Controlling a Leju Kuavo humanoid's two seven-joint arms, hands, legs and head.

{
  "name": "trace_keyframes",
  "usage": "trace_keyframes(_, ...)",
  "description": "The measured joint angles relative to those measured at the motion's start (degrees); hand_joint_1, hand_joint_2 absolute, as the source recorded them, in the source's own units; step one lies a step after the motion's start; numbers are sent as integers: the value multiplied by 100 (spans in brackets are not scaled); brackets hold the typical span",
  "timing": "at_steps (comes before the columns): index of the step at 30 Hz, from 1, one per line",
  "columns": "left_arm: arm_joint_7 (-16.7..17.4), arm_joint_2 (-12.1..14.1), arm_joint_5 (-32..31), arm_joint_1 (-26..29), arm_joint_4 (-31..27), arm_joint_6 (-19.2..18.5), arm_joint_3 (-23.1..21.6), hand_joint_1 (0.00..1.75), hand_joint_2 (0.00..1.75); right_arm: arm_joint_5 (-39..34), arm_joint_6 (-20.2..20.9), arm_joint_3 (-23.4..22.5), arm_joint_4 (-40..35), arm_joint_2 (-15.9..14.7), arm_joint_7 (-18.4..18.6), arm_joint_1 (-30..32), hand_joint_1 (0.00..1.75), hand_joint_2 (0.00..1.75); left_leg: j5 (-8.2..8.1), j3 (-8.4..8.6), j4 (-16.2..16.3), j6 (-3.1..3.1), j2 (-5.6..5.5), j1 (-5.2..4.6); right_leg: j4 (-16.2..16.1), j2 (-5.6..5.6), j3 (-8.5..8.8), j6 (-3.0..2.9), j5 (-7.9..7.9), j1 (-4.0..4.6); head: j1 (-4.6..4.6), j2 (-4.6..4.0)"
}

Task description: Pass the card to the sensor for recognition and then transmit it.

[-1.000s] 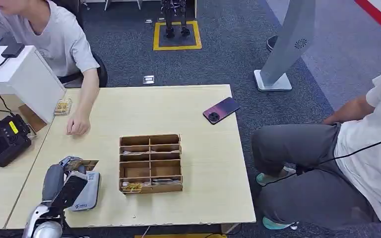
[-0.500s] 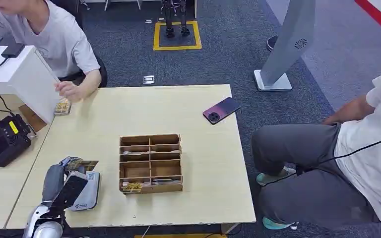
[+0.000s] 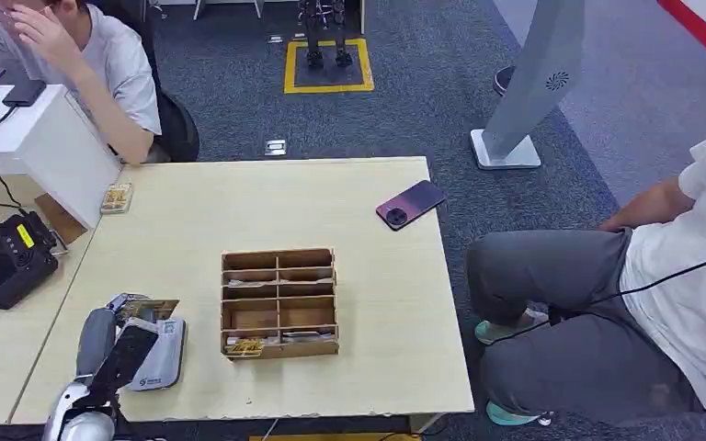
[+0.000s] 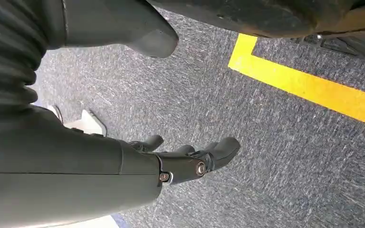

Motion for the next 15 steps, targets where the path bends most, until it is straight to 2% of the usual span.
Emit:
trace_keyframes(6, -33, -33, 306, 42, 44, -182, 98, 175, 175, -15, -28, -2, 0, 15, -4, 1, 0, 175, 0, 0, 0, 0, 1, 0, 0, 0, 0, 0, 0, 0, 0, 0)
trace_keyframes(15, -50, -55, 350, 101, 74, -273, 192, 175, 175, -59, -24, -24, -2, 15, -63, 3, 0, 175, 0, -1, 0, 0, -3, 0, 0, -2, 0, 0, 0, 0, 0, 0)
